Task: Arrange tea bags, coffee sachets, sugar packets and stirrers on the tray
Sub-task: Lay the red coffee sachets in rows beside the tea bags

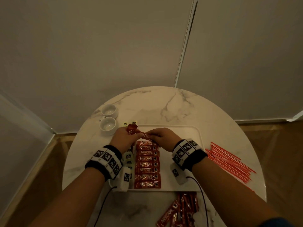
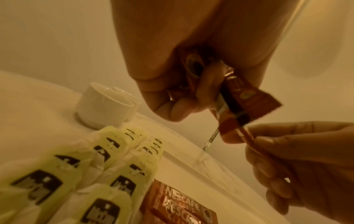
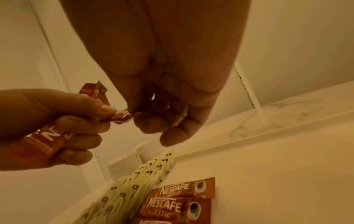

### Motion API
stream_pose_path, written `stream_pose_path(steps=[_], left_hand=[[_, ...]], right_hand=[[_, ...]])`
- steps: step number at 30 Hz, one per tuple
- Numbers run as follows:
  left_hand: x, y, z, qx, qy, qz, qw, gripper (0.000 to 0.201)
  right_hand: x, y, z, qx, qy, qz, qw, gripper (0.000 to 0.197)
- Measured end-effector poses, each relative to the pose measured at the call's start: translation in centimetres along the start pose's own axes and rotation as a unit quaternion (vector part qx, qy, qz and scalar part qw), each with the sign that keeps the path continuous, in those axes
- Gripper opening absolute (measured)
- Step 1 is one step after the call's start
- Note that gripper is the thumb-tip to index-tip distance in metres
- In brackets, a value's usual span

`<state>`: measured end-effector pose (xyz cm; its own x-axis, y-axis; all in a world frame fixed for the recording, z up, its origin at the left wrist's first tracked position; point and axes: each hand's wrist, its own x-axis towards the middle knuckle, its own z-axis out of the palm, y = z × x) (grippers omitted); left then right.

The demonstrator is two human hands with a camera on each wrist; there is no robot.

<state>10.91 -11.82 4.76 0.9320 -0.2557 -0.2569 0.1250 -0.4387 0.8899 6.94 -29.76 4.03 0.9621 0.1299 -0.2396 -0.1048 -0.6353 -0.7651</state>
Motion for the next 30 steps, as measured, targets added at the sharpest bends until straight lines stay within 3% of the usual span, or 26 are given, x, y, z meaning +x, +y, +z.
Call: stream_pose_path(steps=[7,10,16,21,30], left_hand=[[1.2,-0.2,-0.5,-0.042,-0.004,-0.063,0.997,0.007],[1.6,-0.9,0.0,-0.029,0.006,-0.093,0.995,0.009],[2.0,-1.0,1.5,0.047,0.024,-0.083,0.995,0.015],[1.7,-2.2,2.0,0.075,-0.029,-0.103,0.991,0.018],[1.4,-2.8,2.3,0.061,-0.045,-0.128,0.989,0.024]], right_hand=[[1.1,2.3,-0.8,0.19,0.049,0.021,0.98,0.019],[1.9,3.0,-0.6,0.213,0.056,0.033,0.975,0.019],[4.6,4.9,0.7,0.12,0.091,0.1,0.984,0.014],[5.8,6.1,1.7,0.052,0.079,0.134,0.987,0.015],[6.5,6.2,1.9,-0.06,0.057,0.11,0.99,0.018]])
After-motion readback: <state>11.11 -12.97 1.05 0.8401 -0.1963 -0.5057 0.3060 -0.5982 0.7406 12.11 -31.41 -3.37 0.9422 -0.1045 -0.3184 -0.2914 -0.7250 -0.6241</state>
